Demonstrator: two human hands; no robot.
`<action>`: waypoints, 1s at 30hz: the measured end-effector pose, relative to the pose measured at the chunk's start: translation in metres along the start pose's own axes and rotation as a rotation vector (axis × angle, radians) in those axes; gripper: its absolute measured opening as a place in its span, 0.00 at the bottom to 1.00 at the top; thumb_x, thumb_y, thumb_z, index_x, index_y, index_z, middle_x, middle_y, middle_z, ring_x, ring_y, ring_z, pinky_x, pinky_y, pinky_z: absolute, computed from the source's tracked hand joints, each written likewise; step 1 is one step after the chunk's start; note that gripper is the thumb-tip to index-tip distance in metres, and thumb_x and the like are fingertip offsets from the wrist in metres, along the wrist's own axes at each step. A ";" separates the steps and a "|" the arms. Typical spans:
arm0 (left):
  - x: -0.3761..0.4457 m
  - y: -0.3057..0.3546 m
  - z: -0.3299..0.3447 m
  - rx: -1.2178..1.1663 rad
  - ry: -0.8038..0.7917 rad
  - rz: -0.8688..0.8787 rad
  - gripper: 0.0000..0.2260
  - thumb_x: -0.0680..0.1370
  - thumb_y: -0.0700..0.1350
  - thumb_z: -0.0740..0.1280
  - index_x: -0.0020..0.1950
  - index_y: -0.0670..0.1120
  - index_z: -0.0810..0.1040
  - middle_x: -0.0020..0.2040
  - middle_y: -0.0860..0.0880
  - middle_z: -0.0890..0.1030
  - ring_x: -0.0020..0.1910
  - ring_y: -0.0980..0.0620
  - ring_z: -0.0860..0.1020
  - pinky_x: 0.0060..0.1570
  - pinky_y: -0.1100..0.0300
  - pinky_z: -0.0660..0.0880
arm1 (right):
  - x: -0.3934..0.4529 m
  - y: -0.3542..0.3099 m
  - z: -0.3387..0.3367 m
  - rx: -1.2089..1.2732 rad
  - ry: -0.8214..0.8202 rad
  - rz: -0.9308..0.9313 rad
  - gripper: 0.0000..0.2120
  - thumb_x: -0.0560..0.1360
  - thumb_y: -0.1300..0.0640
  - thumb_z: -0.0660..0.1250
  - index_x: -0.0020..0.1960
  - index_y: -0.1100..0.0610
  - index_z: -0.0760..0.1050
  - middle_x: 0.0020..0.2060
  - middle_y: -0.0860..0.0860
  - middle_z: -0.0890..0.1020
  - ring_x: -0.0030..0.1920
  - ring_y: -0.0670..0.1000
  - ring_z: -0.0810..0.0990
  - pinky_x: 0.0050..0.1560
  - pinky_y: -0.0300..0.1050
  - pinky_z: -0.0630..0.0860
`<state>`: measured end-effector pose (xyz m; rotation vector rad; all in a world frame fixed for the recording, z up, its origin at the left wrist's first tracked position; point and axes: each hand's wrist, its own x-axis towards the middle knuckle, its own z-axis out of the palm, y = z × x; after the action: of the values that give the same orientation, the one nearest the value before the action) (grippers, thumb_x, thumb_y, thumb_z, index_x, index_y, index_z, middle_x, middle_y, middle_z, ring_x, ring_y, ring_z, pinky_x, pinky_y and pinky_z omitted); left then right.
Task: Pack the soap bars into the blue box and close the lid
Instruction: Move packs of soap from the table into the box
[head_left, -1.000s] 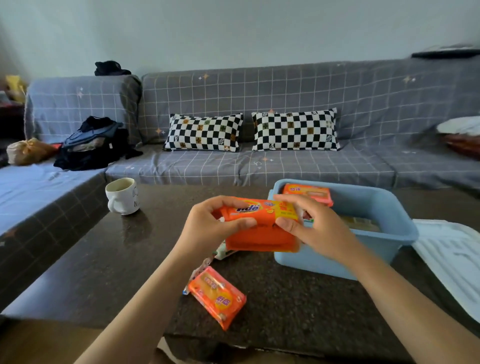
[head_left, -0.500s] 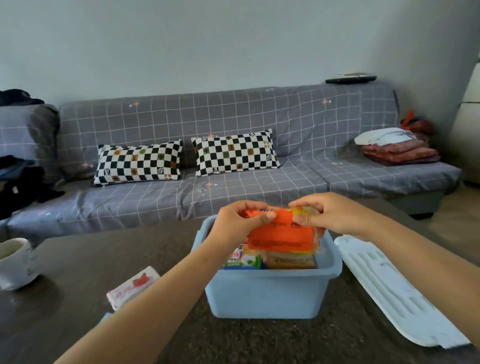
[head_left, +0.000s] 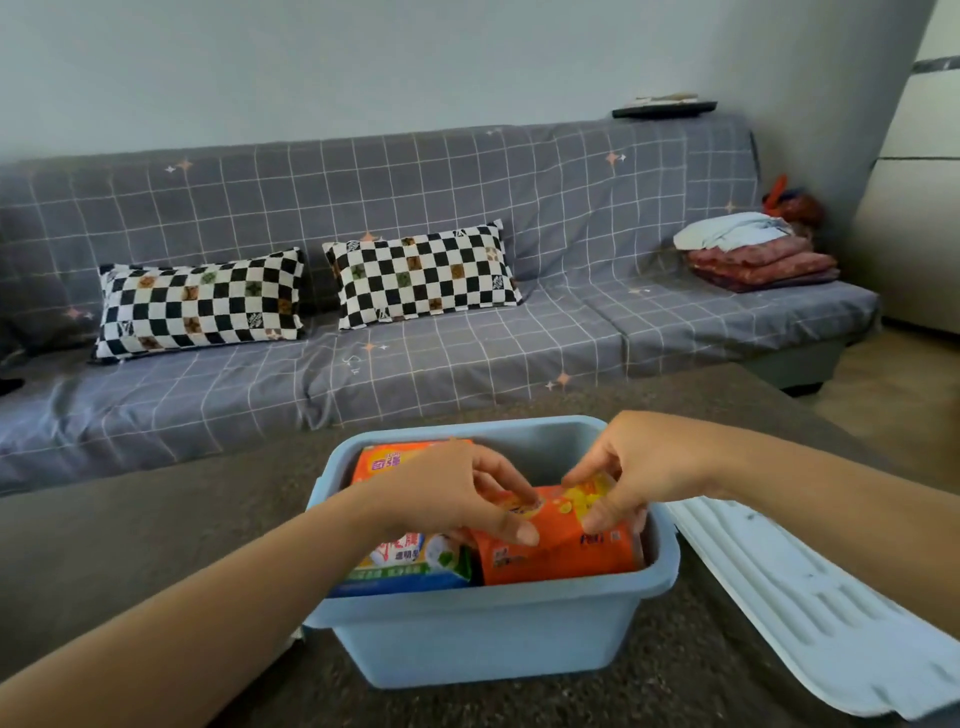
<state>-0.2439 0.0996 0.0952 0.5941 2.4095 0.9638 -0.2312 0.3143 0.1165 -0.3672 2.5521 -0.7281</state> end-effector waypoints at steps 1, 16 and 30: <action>0.002 -0.001 -0.001 0.018 -0.017 -0.010 0.14 0.69 0.53 0.74 0.54 0.56 0.80 0.50 0.59 0.79 0.50 0.62 0.77 0.41 0.70 0.76 | 0.001 -0.001 0.002 -0.013 -0.009 0.008 0.23 0.67 0.53 0.75 0.61 0.53 0.78 0.39 0.45 0.86 0.34 0.43 0.83 0.43 0.36 0.80; 0.046 0.012 0.011 0.451 -0.208 -0.134 0.15 0.77 0.52 0.65 0.62 0.50 0.80 0.56 0.49 0.83 0.48 0.55 0.79 0.48 0.63 0.76 | 0.033 -0.012 0.023 -0.378 -0.185 0.144 0.17 0.74 0.52 0.67 0.63 0.51 0.77 0.50 0.50 0.83 0.31 0.43 0.75 0.40 0.33 0.73; 0.055 0.008 0.028 0.688 -0.179 -0.121 0.11 0.79 0.46 0.62 0.56 0.42 0.79 0.45 0.45 0.79 0.42 0.50 0.75 0.36 0.62 0.70 | 0.080 -0.002 0.034 -0.590 -0.268 0.239 0.06 0.74 0.58 0.67 0.48 0.59 0.80 0.33 0.51 0.75 0.34 0.49 0.72 0.41 0.41 0.70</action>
<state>-0.2700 0.1492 0.0682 0.7126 2.5443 0.0007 -0.2831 0.2688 0.0632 -0.3082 2.4446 0.1667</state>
